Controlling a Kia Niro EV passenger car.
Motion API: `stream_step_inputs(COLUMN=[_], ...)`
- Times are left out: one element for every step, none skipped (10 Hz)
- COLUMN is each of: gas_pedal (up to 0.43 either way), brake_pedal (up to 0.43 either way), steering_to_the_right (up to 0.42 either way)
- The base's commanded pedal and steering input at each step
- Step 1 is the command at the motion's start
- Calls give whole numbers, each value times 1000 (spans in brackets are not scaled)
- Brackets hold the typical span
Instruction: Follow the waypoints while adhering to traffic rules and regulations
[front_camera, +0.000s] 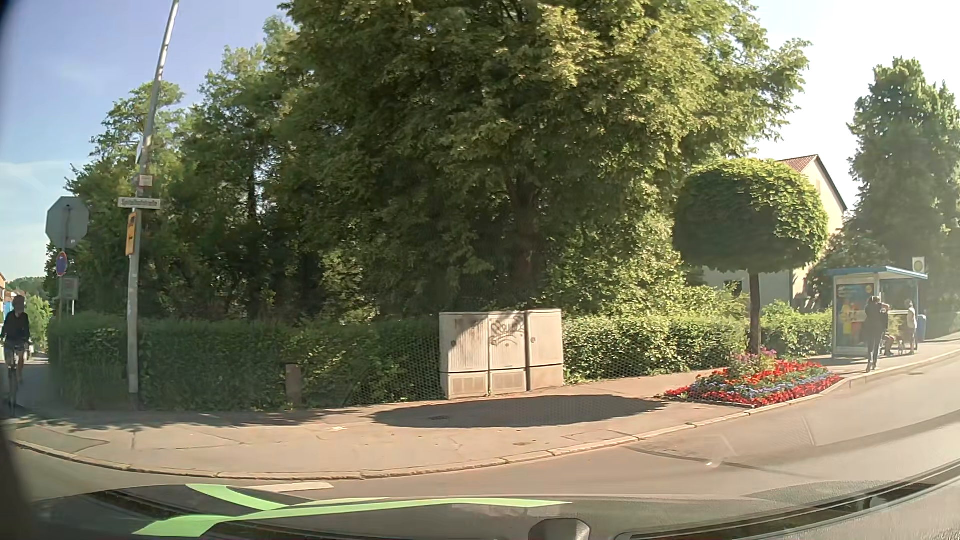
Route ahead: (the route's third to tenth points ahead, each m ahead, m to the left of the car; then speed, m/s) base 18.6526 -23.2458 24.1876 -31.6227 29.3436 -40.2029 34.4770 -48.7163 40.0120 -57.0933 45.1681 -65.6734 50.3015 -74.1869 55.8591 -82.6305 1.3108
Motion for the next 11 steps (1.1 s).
stream_step_inputs(gas_pedal=[47,47,47,39,39,39,39,39,39,39,39], brake_pedal=[0,0,0,0,0,0,0,0,0,0,0], steering_to_the_right=[909,919,923,924,927,928,928,928,927,927,923])
